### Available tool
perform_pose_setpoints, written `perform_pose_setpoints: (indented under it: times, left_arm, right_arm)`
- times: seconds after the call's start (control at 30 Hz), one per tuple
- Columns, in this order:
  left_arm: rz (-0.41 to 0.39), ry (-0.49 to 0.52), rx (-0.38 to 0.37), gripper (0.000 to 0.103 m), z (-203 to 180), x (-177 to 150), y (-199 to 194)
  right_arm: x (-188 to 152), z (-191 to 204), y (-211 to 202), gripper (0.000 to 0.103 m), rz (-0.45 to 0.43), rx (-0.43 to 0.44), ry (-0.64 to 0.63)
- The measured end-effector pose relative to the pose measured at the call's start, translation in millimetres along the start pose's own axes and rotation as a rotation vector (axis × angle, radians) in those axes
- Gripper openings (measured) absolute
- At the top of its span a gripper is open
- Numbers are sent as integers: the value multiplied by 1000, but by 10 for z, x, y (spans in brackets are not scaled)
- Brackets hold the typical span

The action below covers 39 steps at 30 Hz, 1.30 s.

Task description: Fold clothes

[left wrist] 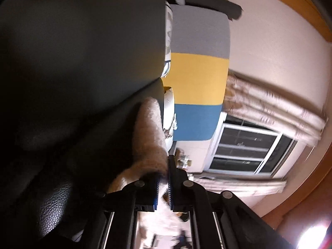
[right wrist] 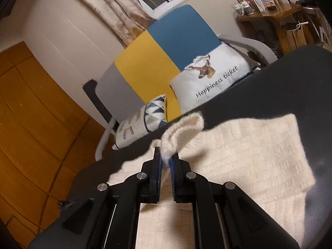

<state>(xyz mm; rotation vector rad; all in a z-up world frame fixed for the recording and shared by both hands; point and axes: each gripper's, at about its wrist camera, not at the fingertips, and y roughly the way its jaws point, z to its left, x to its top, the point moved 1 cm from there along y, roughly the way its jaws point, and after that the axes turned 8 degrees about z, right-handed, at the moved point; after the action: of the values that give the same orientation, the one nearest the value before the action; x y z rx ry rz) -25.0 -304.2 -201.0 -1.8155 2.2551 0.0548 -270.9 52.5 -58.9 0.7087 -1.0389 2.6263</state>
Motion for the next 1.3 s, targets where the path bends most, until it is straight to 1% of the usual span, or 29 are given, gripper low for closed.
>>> perform_pose_setpoints:
  times: [0.03, 0.07, 0.13, 0.2, 0.23, 0.33, 0.37, 0.43, 0.47, 0.5, 0.53, 0.57, 0.6, 0.63, 0.67, 0.77, 0.83, 0.9, 0.93, 1.0, 1.07, 1.1, 1.17, 1.2, 1.27, 1.3]
  left_arm:
    - [3, -48, -10, 15, 53, 3, 5]
    - [7, -103, -18, 27, 113, 6, 12]
    - [14, -183, 20, 28, 187, 19, 45]
    - [-5, -174, 43, 30, 139, 1, 56]
    - [-9, -154, 60, 31, 89, -13, 76]
    - [-34, -112, 94, 31, -86, -50, 138]
    - [-47, -86, 107, 31, -159, -53, 158]
    - [-52, 11, 153, 23, -363, -77, 214]
    - [-52, 71, 185, 15, -468, -101, 227]
    - [-58, 154, 226, 6, -587, -147, 222]
    - [-70, 239, 259, 4, -687, -199, 201]
    - [-83, 323, 288, 6, -783, -253, 177]
    - [-91, 357, 308, 5, -804, -266, 162]
    - [-93, 344, 321, 5, -750, -234, 145]
    - [-82, 288, 312, 5, -633, -158, 139]
    - [-54, 107, 258, 5, -278, 36, 116]
    - [-41, 28, 227, 7, -115, 102, 91]
    - [-29, -6, 237, 15, -33, 131, 76]
    - [-14, -17, 222, 16, -4, 135, 92]
    - [-1, -65, 182, 21, 38, 152, 116]
    - [-4, -93, 164, 23, 24, 181, 157]
    - [-17, -78, 162, 21, -25, 188, 175]
    - [-44, 45, 159, 10, -201, 161, 156]
    - [-44, 94, 179, 7, -265, 138, 166]
    - [-37, 186, 229, 7, -380, 88, 196]
    - [-35, 209, 270, 7, -389, 90, 196]
  right_arm:
    - [-36, -57, 47, 8, 18, -19, 11]
    - [-72, -114, 94, 8, 35, -38, 22]
    - [-152, -247, 196, 8, 74, -68, 54]
    - [-248, -384, 280, 8, 108, -75, 93]
    - [-296, -427, 293, 8, 116, -71, 107]
    - [-285, -346, 259, 8, 110, -35, 91]
    - [-256, -281, 237, 8, 106, -27, 72]
    - [-156, -94, 172, 8, 91, -4, 12]
    - [-113, -5, 128, 8, 80, 8, -12]
    - [-74, 82, 81, 8, 67, 20, -33]
    - [-35, 168, 33, 8, 54, 32, -54]
    - [-9, 252, -30, 8, 32, 46, -82]
    - [12, 336, -101, 8, 7, 60, -113]
    - [-14, 297, -84, 8, 11, 54, -107]
    - [-57, 211, -34, 8, 27, 39, -87]
    - [-186, -47, 115, 8, 74, -4, -27]
    - [-273, -219, 215, 8, 105, -33, 13]
    - [-359, -391, 314, 8, 136, -63, 53]
    - [-402, -477, 363, 8, 152, -77, 73]
    - [-470, -594, 374, 8, 151, -57, 105]
    - [-460, -552, 382, 8, 155, -74, 78]
    - [-452, -522, 387, 8, 158, -87, 60]
    - [-421, -453, 395, 8, 163, -106, 29]
    - [-393, -405, 383, 8, 156, -101, 17]
    - [-326, -312, 336, 8, 127, -78, -10]
    - [-293, -276, 300, 8, 110, -73, -25]
